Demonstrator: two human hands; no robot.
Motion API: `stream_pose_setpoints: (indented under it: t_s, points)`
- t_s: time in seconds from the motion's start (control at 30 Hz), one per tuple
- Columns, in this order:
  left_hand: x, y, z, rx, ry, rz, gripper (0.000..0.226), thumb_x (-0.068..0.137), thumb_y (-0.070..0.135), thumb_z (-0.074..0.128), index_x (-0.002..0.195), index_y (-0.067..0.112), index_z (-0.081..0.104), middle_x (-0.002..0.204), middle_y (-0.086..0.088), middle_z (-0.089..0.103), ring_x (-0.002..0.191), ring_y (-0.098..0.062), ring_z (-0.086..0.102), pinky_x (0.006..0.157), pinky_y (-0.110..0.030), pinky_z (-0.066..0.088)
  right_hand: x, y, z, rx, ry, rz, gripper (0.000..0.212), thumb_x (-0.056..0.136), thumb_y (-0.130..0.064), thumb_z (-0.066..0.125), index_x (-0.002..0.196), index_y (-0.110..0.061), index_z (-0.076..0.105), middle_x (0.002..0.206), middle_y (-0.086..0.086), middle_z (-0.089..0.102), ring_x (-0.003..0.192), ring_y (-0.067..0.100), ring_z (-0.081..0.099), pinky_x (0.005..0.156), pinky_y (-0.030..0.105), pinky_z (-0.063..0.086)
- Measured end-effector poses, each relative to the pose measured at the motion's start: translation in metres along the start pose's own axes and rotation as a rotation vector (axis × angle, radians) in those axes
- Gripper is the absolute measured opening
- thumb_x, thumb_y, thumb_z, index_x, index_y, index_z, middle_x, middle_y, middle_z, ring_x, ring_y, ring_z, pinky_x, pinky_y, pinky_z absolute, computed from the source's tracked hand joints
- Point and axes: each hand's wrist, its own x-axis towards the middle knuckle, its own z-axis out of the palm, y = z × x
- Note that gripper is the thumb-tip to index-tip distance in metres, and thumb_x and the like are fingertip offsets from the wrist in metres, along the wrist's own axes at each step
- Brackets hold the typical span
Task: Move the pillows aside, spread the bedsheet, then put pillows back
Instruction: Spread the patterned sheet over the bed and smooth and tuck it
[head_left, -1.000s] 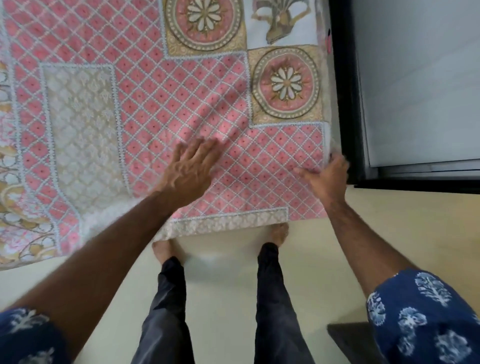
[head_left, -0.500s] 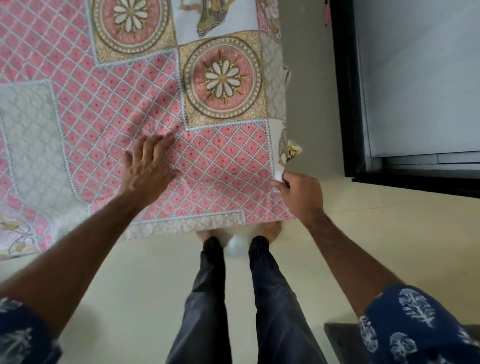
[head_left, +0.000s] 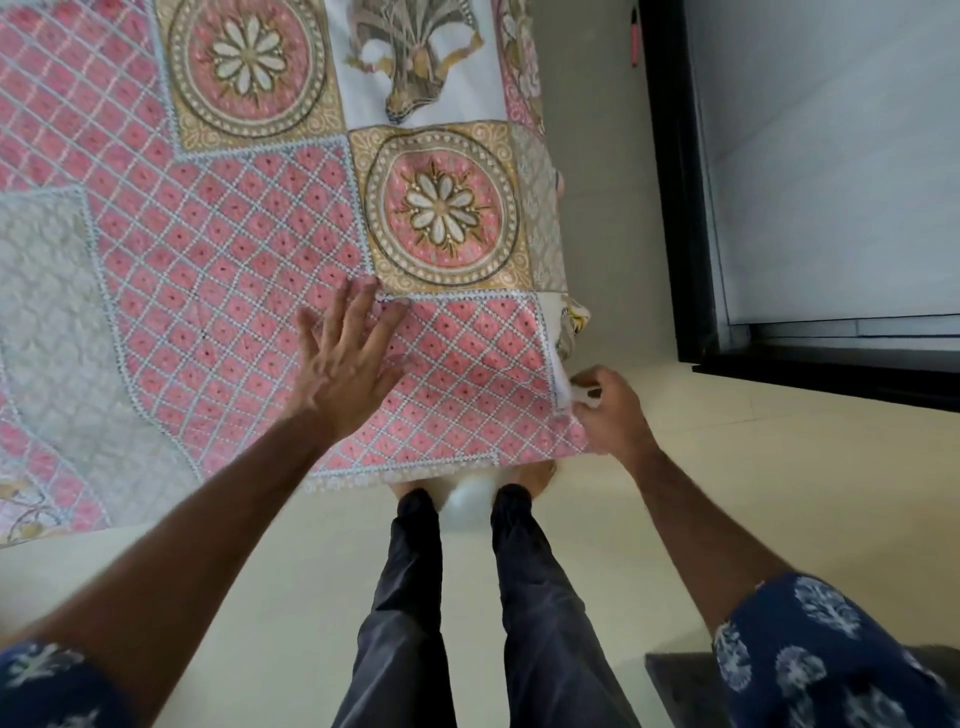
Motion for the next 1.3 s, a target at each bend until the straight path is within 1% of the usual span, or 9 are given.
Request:
stream_pose_setpoints:
  t_s: [0.13, 0.23, 0.3, 0.47, 0.63, 0.8, 1.07, 1.2, 1.3]
  points:
    - [0.028, 0.015, -0.003, 0.065, 0.016, 0.109, 0.07, 0.102, 0.055, 0.04, 0.161, 0.029, 0.014, 0.17, -0.01, 0.004, 0.155, -0.04, 0.0, 0.116, -0.075, 0.009, 0.028, -0.038, -0.016, 0.535, 0.032, 0.164, 0.021, 0.097, -0.017, 0.056, 0.116, -0.009, 0.06, 0.108, -0.001, 0.065, 0.109, 0.02, 0.061, 0.077, 0.025, 0.044]
    - [0.045, 0.029, -0.007, 0.124, 0.005, 0.155, 0.072, 0.101, 0.061, 0.031, 0.162, 0.031, 0.007, 0.17, -0.008, -0.003, 0.155, -0.037, -0.005, 0.116, -0.075, 0.01, 0.049, -0.063, -0.024, 0.618, 0.016, 0.152, 0.043, 0.098, -0.043, 0.054, 0.105, -0.003, 0.065, 0.106, 0.015, 0.07, 0.105, 0.028, 0.067, 0.076, 0.03, 0.042]
    - [0.053, 0.036, -0.01, 0.136, 0.004, 0.173, 0.073, 0.1, 0.064, 0.025, 0.162, 0.033, 0.002, 0.17, -0.006, -0.006, 0.155, -0.035, -0.007, 0.115, -0.076, 0.01, 0.064, -0.072, -0.025, 0.624, 0.01, 0.165, 0.041, 0.097, -0.054, 0.054, 0.103, -0.016, 0.068, 0.107, 0.003, 0.07, 0.106, 0.023, 0.065, 0.076, 0.027, 0.044]
    - [0.062, 0.043, -0.008, 0.152, -0.012, 0.173, 0.079, 0.098, 0.07, 0.025, 0.161, 0.033, -0.006, 0.169, -0.008, -0.01, 0.155, -0.039, -0.008, 0.116, -0.075, 0.011, 0.1, -0.073, -0.028, 0.591, 0.035, 0.179, 0.062, 0.047, -0.088, 0.072, 0.078, -0.034, 0.075, 0.102, -0.001, 0.075, 0.108, 0.027, 0.066, 0.1, 0.045, 0.052]
    - [0.061, 0.048, -0.006, 0.168, 0.022, 0.193, 0.077, 0.1, 0.07, 0.022, 0.161, 0.031, -0.006, 0.17, -0.009, -0.009, 0.154, -0.041, -0.004, 0.115, -0.075, 0.013, 0.112, -0.078, -0.06, 0.567, 0.289, 0.121, 0.043, 0.063, -0.06, 0.08, 0.069, -0.02, 0.066, 0.08, 0.004, 0.073, 0.095, 0.032, 0.069, 0.083, 0.049, 0.056]
    - [0.064, 0.053, -0.003, 0.144, 0.018, 0.186, 0.08, 0.098, 0.072, 0.02, 0.161, 0.03, -0.005, 0.17, -0.01, -0.008, 0.154, -0.044, -0.005, 0.114, -0.076, 0.013, 0.096, -0.075, -0.047, 0.648, 0.246, 0.073, 0.03, 0.092, -0.025, 0.073, 0.072, -0.015, 0.053, 0.069, 0.0, 0.052, 0.063, 0.01, 0.045, 0.059, 0.025, 0.038]
    - [0.069, 0.039, -0.007, 0.047, 0.071, 0.192, 0.069, 0.102, 0.066, 0.019, 0.161, 0.032, 0.015, 0.17, -0.005, 0.007, 0.156, -0.037, 0.006, 0.117, -0.072, 0.013, 0.124, -0.099, -0.062, 0.192, 0.042, 0.156, 0.019, 0.091, -0.022, 0.065, 0.108, -0.014, 0.063, 0.113, 0.007, 0.068, 0.102, 0.024, 0.063, 0.086, 0.033, 0.051]
    - [0.094, 0.022, -0.02, -0.004, 0.089, 0.075, 0.068, 0.101, 0.061, 0.024, 0.161, 0.03, 0.019, 0.17, -0.006, 0.011, 0.156, -0.035, 0.008, 0.116, -0.071, 0.018, 0.151, -0.143, -0.108, 0.312, 0.028, 0.054, 0.014, 0.1, -0.022, 0.056, 0.112, -0.015, 0.057, 0.116, 0.009, 0.071, 0.091, 0.015, 0.067, 0.077, 0.029, 0.049]
    - [0.117, 0.014, -0.031, -0.059, 0.094, -0.006, 0.071, 0.097, 0.061, 0.035, 0.161, 0.031, 0.019, 0.17, -0.007, 0.011, 0.155, -0.038, 0.008, 0.113, -0.075, 0.019, 0.176, -0.19, -0.117, 0.367, -0.056, 0.014, 0.02, 0.102, -0.04, 0.053, 0.104, -0.02, 0.058, 0.113, 0.002, 0.07, 0.104, 0.018, 0.066, 0.094, 0.041, 0.048]
